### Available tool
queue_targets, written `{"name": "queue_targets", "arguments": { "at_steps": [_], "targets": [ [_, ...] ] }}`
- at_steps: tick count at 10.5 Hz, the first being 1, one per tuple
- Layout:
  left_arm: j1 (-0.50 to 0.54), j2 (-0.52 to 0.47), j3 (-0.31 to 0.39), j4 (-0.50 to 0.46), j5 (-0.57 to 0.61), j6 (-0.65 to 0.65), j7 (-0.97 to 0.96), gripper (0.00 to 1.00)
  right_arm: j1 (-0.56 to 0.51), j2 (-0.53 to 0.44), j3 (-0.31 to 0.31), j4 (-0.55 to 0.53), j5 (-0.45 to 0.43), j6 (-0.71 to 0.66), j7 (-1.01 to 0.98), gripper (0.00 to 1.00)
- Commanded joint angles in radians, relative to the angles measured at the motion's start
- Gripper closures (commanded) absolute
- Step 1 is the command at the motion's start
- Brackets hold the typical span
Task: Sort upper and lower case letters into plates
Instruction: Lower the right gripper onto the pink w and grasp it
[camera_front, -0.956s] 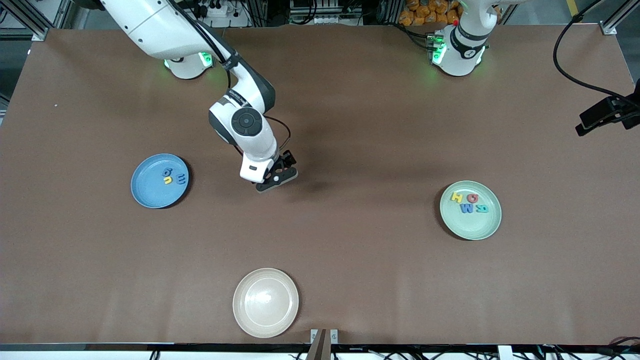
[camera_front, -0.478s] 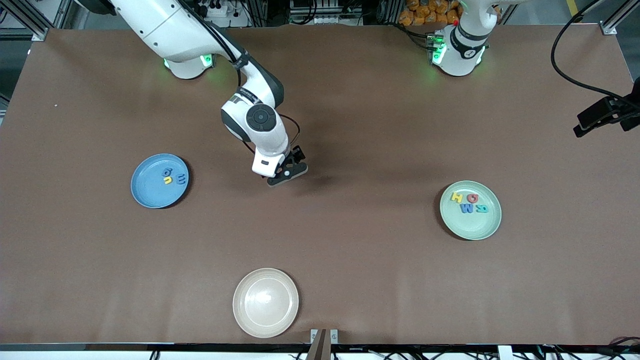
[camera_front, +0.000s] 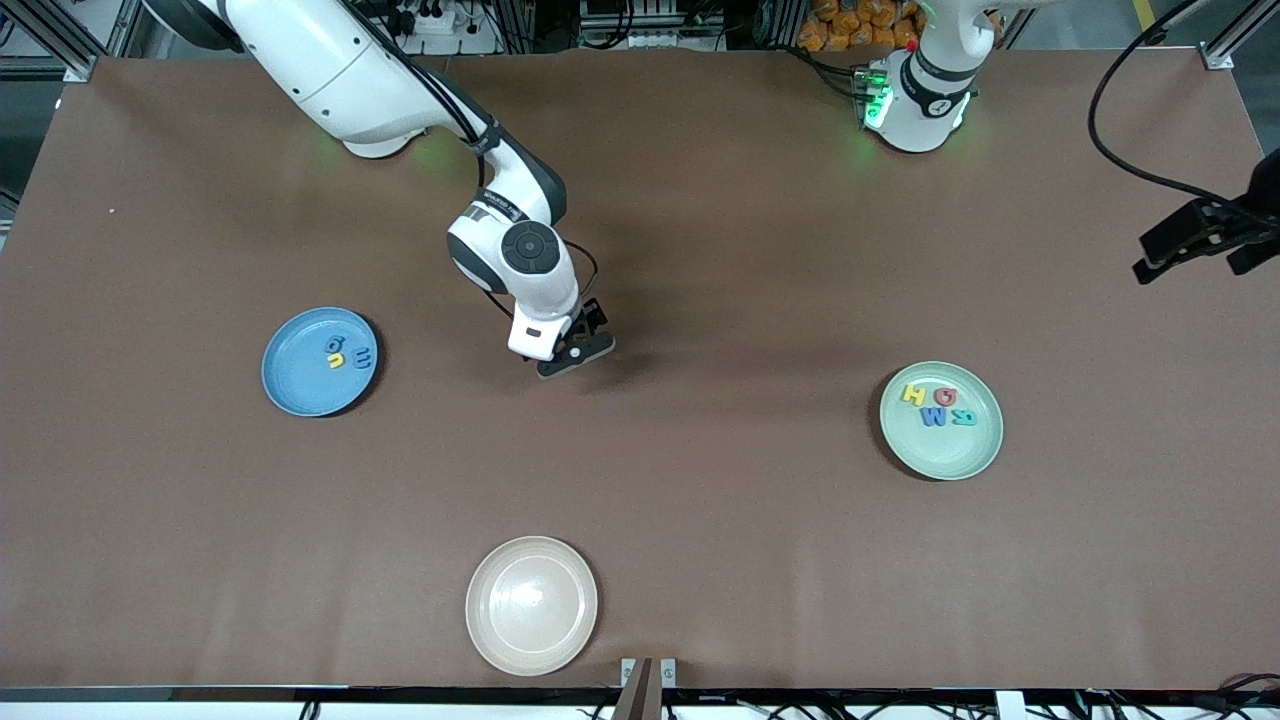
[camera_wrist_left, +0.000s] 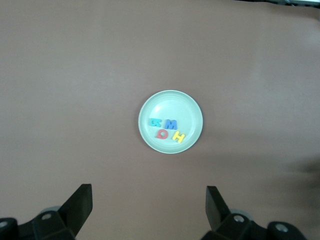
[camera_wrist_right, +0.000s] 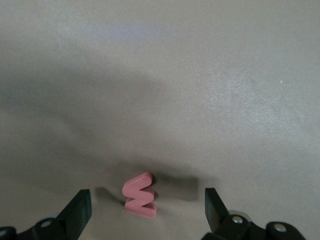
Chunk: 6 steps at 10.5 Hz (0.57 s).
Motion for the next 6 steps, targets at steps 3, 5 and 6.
{"name": "queue_targets", "arguments": {
  "at_steps": [3,5,6],
  "targets": [
    [-0.001,0.014,-0.049,0.006,-0.026,0.009,-0.016,0.0,0.01,0.026,-0.005,0.017,-0.045,0.034,0.101,0.0],
    [0.001,0.014,-0.049,0.006,-0.023,0.009,-0.01,0.0,0.011,0.026,-0.005,0.011,-0.046,0.033,0.104,0.0],
    [0.002,0.014,-0.049,0.006,-0.023,0.009,-0.008,0.0,0.011,0.025,-0.003,0.011,-0.046,0.022,0.105,0.0]
  ]
}}
